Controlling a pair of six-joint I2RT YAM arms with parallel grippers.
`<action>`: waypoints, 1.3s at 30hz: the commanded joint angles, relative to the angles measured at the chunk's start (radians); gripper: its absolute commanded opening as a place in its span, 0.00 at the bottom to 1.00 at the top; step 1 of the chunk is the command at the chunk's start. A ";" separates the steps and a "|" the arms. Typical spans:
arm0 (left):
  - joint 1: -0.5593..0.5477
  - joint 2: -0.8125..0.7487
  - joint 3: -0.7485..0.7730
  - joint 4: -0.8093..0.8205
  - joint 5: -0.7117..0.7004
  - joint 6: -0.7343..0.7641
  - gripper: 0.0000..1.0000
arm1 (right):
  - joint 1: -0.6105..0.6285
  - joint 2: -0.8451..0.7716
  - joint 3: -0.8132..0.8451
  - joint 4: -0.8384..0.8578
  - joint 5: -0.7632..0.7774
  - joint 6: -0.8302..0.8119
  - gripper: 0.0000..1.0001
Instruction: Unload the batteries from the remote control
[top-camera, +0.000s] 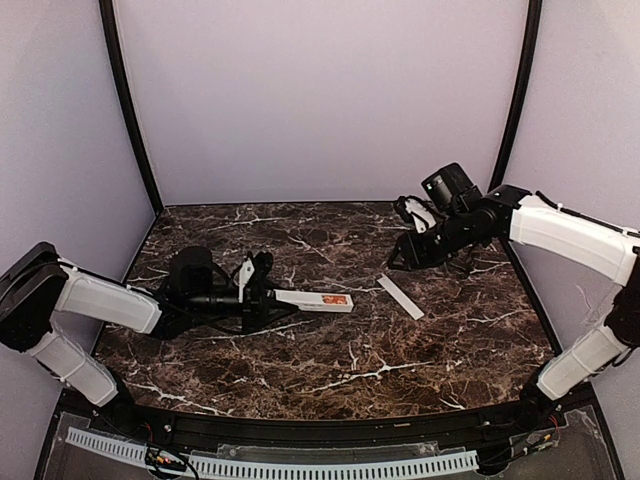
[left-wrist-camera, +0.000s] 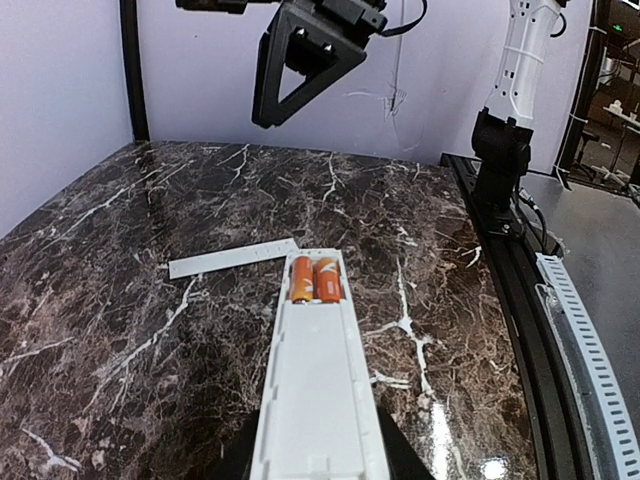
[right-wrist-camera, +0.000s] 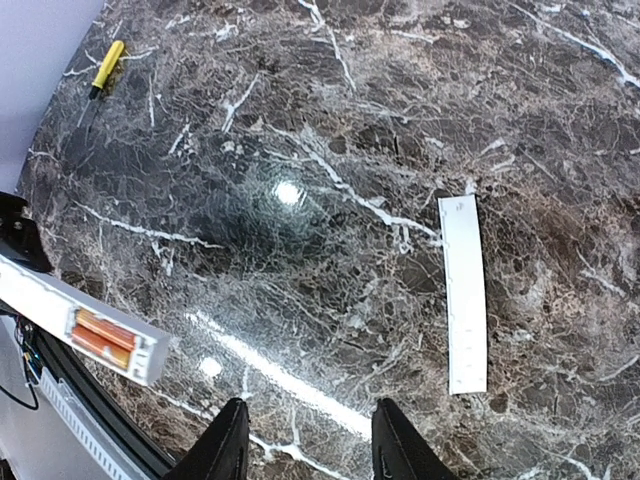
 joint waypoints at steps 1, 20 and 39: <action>-0.001 0.103 0.050 0.051 -0.022 0.003 0.00 | -0.012 -0.044 -0.026 0.125 -0.021 0.027 0.41; 0.000 0.349 0.116 0.105 -0.023 0.129 0.01 | -0.052 -0.094 -0.129 0.278 -0.051 0.001 0.39; 0.000 0.384 0.093 0.055 -0.072 0.194 0.36 | -0.080 -0.083 -0.141 0.307 -0.079 -0.029 0.39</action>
